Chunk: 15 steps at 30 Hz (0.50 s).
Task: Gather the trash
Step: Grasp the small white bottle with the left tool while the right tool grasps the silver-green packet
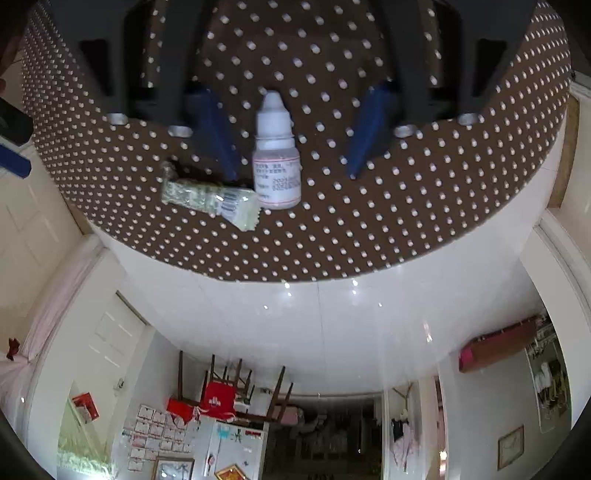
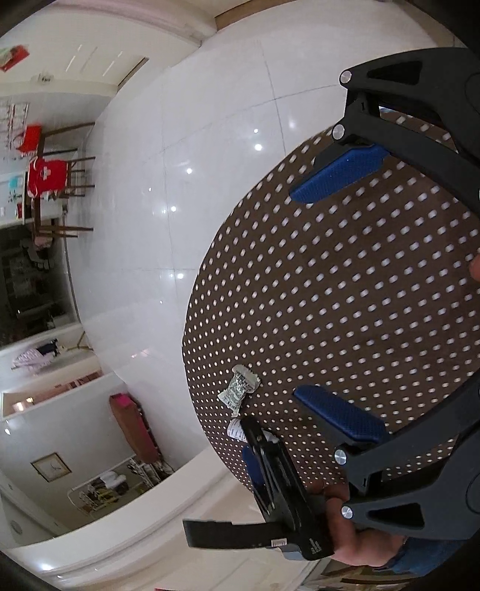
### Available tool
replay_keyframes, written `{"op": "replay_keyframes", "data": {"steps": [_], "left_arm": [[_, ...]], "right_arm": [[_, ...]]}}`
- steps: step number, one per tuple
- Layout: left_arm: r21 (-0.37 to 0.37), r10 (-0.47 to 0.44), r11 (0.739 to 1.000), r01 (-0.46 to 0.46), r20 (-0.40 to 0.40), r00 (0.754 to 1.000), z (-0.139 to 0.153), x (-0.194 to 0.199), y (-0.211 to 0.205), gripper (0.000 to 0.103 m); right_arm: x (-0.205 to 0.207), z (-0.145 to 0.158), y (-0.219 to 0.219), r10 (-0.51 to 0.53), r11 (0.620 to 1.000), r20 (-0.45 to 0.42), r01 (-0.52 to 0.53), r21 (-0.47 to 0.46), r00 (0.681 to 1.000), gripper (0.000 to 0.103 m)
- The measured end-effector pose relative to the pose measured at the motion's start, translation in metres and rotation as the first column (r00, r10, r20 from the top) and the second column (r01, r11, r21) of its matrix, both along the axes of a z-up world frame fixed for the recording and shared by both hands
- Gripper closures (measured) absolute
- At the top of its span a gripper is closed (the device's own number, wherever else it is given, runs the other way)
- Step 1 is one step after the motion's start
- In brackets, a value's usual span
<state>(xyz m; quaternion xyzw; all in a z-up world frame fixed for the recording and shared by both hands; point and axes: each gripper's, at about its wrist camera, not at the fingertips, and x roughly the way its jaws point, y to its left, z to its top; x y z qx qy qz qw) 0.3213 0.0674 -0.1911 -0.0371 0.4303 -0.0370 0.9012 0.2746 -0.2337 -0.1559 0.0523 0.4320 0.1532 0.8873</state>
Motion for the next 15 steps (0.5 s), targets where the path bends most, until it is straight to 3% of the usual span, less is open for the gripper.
{"op": "replay_keyframes", "data": {"steps": [1,2,6,11,13,15], "left_arm": [[0.004,-0.006,1.0,0.006,0.001,1.0,0.0,0.001,0.0,0.063],[-0.01,-0.019,1.0,0.019,-0.001,1.0,0.001,0.001,0.002,0.077],[-0.054,0.0,0.999,0.0,-0.001,1.0,0.0,-0.006,0.018,0.078],[-0.111,0.051,0.993,-0.051,0.005,0.999,0.002,-0.028,0.042,0.078],[-0.142,0.077,0.987,-0.075,0.006,0.997,0.004,-0.038,0.053,0.078],[-0.155,0.091,0.984,-0.089,0.007,0.996,0.005,-0.044,0.061,0.078]], "right_arm": [[0.003,0.0,0.003,0.01,1.0,0.0,-0.01,0.0,1.0,0.006],[0.008,-0.001,0.011,0.028,1.0,0.0,-0.028,-0.002,1.0,0.006],[0.025,-0.007,0.038,0.088,0.996,-0.002,-0.088,-0.011,0.996,0.006],[0.048,-0.021,0.09,0.196,0.977,0.004,-0.195,-0.085,0.981,0.007],[0.055,-0.027,0.108,0.231,0.967,0.012,-0.228,-0.113,0.973,0.011],[0.061,-0.037,0.13,0.279,0.944,0.002,-0.274,-0.182,0.96,0.034]]}}
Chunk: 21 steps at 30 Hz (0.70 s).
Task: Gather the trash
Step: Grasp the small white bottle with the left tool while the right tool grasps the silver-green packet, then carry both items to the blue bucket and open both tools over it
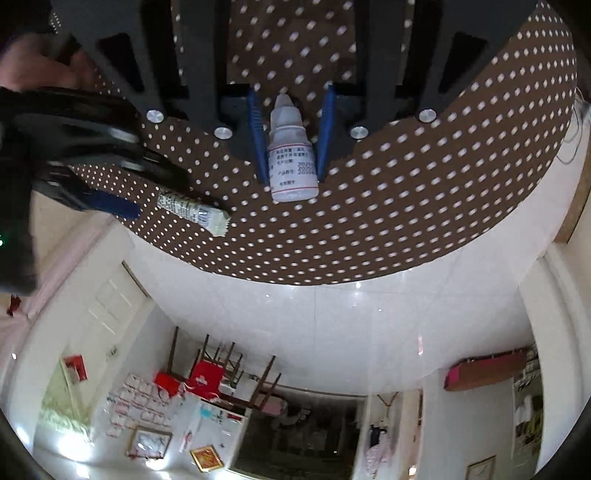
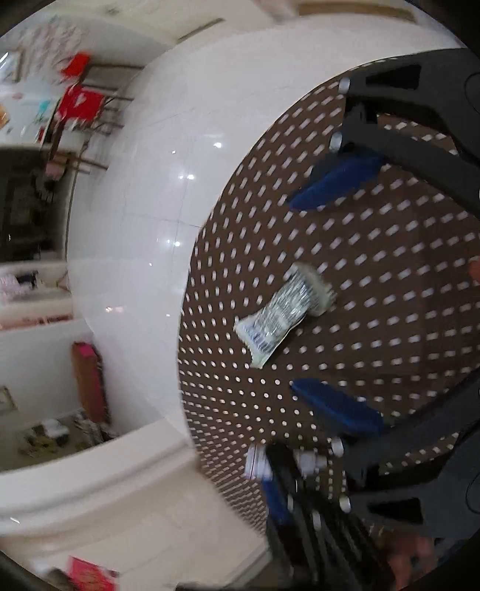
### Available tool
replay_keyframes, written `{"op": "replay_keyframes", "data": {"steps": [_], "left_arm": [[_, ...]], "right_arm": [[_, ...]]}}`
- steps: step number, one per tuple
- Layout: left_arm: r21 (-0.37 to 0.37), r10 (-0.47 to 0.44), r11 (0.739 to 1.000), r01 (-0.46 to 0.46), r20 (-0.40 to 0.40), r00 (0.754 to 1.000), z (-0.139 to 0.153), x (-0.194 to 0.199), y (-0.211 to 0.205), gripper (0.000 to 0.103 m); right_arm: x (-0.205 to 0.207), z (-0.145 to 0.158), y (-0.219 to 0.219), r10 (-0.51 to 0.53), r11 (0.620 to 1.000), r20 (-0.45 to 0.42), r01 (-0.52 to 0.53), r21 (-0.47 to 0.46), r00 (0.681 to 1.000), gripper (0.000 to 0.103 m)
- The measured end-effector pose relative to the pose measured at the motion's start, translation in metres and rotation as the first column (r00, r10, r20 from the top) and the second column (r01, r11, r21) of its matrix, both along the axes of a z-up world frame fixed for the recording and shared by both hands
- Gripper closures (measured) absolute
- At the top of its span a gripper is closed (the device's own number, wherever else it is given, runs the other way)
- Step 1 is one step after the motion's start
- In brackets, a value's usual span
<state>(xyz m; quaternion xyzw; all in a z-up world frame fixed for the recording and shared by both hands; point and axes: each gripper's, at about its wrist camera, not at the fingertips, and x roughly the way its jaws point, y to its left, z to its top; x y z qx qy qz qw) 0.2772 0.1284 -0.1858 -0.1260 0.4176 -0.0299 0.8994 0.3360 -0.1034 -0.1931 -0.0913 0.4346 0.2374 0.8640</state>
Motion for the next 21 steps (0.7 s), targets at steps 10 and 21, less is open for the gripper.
{"op": "replay_keyframes", "data": {"steps": [10,21], "left_arm": [[-0.043,-0.012,0.999,0.013,0.027,1.0,0.014,-0.044,-0.001,0.079],[0.044,-0.029,0.999,0.026,0.048,0.998,0.023,-0.063,-0.042,0.045]], "right_arm": [[-0.047,0.004,-0.011,0.01,0.997,-0.023,-0.008,0.077,1.0,0.076],[-0.111,0.044,-0.078,-0.083,0.982,0.01,0.08,0.169,0.997,0.076]]}}
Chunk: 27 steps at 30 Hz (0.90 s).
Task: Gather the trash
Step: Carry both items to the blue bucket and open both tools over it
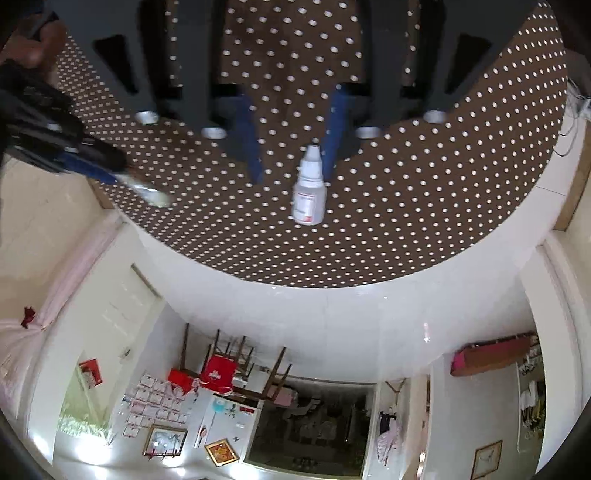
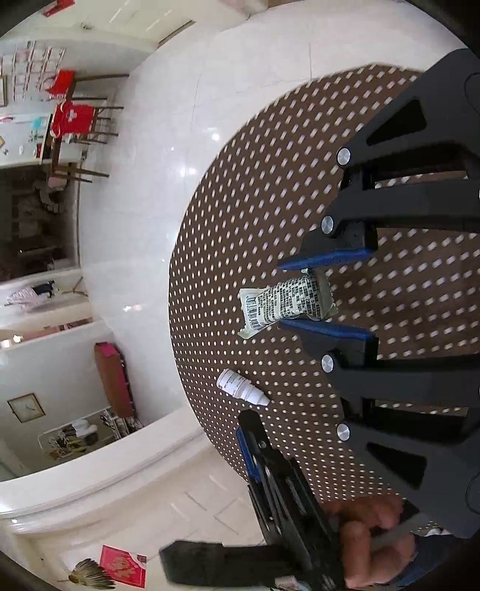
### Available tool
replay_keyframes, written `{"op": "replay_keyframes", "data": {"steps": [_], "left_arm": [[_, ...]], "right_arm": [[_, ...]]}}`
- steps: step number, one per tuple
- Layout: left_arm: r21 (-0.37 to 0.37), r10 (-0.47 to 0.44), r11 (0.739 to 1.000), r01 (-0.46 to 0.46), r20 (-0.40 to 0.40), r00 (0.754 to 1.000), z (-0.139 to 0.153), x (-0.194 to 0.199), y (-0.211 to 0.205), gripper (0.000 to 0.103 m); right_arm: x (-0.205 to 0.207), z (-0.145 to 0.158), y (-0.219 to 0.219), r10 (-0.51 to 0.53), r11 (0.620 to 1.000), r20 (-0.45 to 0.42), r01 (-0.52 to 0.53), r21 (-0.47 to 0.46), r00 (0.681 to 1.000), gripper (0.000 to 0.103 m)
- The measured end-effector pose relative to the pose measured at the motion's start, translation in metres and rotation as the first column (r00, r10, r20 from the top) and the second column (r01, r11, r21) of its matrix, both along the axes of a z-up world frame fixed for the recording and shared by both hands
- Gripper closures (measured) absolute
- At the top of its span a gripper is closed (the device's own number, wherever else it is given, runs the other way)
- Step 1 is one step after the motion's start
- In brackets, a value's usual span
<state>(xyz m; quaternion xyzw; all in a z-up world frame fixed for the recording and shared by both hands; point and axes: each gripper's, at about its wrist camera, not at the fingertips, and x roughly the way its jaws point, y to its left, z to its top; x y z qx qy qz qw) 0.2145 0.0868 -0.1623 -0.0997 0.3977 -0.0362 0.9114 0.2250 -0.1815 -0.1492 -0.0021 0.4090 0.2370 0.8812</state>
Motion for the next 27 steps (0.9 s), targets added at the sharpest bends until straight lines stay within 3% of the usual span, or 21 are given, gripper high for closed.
{"op": "replay_keyframes", "data": {"steps": [2,5,7,9,10,12,19,27], "left_arm": [[0.044,0.014,0.999,-0.014,-0.001,1.0,-0.005,0.009,0.0,0.033],[0.095,-0.004,0.995,0.008,-0.042,0.999,-0.017,0.03,-0.003,0.033],[0.106,-0.023,0.994,0.031,-0.075,0.997,-0.027,0.045,-0.002,0.044],[0.135,-0.037,0.99,0.047,-0.076,0.996,-0.029,0.051,-0.004,0.074],[0.136,-0.045,0.989,0.055,-0.076,0.996,-0.026,0.052,-0.004,0.078],[0.065,-0.066,0.995,0.072,-0.088,0.994,-0.019,0.052,-0.001,0.078],[0.025,-0.126,0.992,0.127,-0.011,0.992,0.016,0.018,-0.028,0.079],[-0.013,-0.293,0.956,0.295,0.083,0.953,0.066,-0.024,-0.11,0.078]], "right_arm": [[-0.007,0.001,-0.01,-0.013,1.0,-0.001,0.013,0.005,1.0,0.076],[-0.014,0.001,-0.022,-0.032,0.999,0.0,0.032,0.016,0.999,0.076],[-0.015,0.004,-0.023,-0.042,0.999,0.002,0.042,0.03,0.999,0.077],[-0.019,0.008,-0.03,-0.052,0.998,0.007,0.051,0.046,0.999,0.077],[-0.021,0.009,-0.036,-0.055,0.997,0.01,0.055,0.051,0.998,0.077],[-0.024,0.013,-0.043,-0.066,0.996,0.018,0.064,0.057,0.998,0.077],[-0.035,0.032,-0.089,-0.128,0.988,0.056,0.122,0.093,0.99,0.076],[-0.066,0.057,-0.158,-0.255,0.962,0.116,0.239,0.132,0.96,0.077]]}}
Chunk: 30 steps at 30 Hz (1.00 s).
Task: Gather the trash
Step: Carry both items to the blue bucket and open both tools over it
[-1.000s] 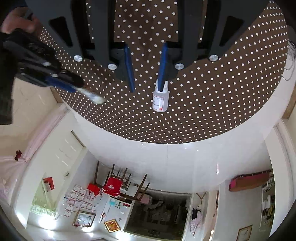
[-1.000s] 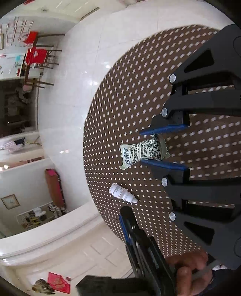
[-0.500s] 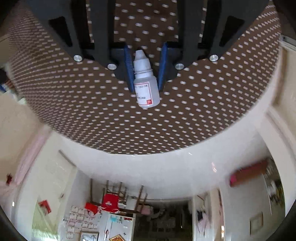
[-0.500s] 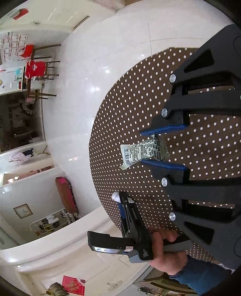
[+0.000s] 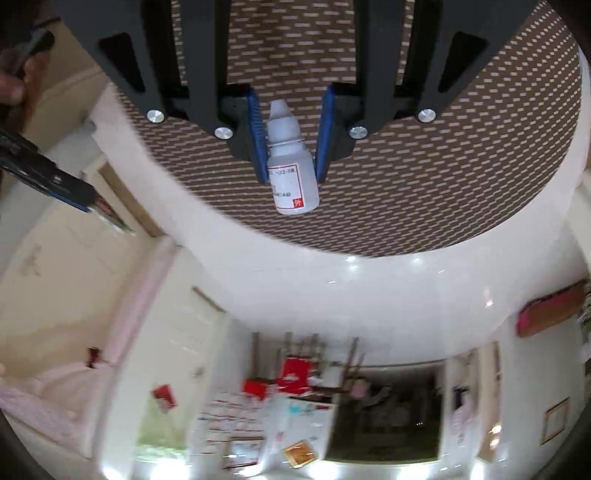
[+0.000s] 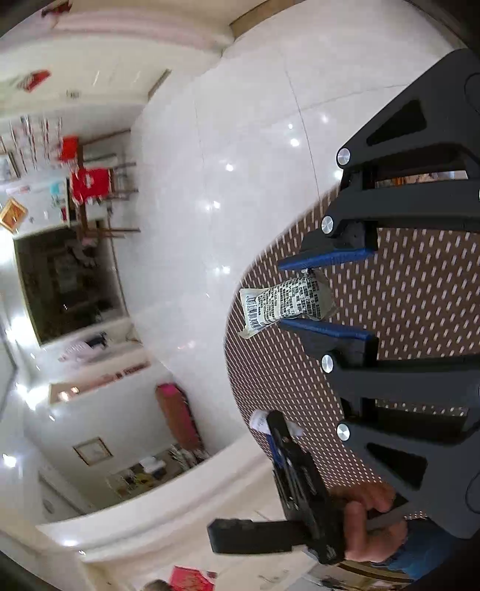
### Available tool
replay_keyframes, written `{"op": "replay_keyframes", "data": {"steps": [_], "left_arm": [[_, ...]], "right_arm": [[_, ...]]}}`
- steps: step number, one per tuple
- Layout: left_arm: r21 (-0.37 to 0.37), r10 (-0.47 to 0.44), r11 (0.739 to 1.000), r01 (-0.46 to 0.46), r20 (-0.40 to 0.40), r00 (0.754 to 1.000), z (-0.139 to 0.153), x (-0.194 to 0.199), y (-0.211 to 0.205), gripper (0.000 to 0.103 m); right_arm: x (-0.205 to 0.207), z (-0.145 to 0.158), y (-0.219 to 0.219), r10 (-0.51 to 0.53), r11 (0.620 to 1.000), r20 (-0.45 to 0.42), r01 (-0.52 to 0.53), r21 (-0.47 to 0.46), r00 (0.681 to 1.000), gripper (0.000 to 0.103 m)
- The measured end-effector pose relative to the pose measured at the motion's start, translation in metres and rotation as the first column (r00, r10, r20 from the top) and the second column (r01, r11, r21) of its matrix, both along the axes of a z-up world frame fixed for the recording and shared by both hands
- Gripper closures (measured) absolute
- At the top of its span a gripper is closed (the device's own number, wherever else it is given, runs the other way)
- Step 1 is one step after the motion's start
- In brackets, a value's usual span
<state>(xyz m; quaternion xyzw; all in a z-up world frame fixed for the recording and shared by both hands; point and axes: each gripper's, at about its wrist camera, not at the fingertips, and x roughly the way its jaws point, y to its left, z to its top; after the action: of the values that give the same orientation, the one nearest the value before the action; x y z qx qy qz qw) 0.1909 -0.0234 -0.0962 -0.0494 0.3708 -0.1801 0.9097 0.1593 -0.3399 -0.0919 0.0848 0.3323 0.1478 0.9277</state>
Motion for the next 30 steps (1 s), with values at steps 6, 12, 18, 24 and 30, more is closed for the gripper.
{"op": "replay_keyframes", "data": {"steps": [6,12,18,24,30], "left_arm": [[-0.007,-0.139,0.99,0.139,0.016,0.99,0.016,-0.02,-0.069,0.078],[0.004,-0.254,0.967,0.254,-0.002,0.967,0.007,-0.039,-0.132,0.078],[0.019,-0.329,0.944,0.33,-0.033,0.944,-0.008,-0.038,-0.18,0.078],[0.035,-0.377,0.924,0.381,-0.092,0.922,-0.028,-0.021,-0.219,0.078],[0.053,-0.419,0.9,0.432,-0.165,0.893,-0.054,-0.005,-0.255,0.078]], "right_arm": [[-0.022,0.007,-0.065,-0.122,0.992,0.018,0.122,0.031,0.992,0.076],[-0.04,-0.008,-0.12,-0.236,0.97,-0.021,0.237,0.063,0.972,0.076],[-0.05,-0.046,-0.159,-0.328,0.938,-0.118,0.337,0.077,0.937,0.076],[-0.046,-0.089,-0.184,-0.35,0.924,-0.224,0.374,0.075,0.91,0.073],[-0.04,-0.131,-0.207,-0.379,0.903,-0.322,0.422,0.074,0.867,0.033]]}}
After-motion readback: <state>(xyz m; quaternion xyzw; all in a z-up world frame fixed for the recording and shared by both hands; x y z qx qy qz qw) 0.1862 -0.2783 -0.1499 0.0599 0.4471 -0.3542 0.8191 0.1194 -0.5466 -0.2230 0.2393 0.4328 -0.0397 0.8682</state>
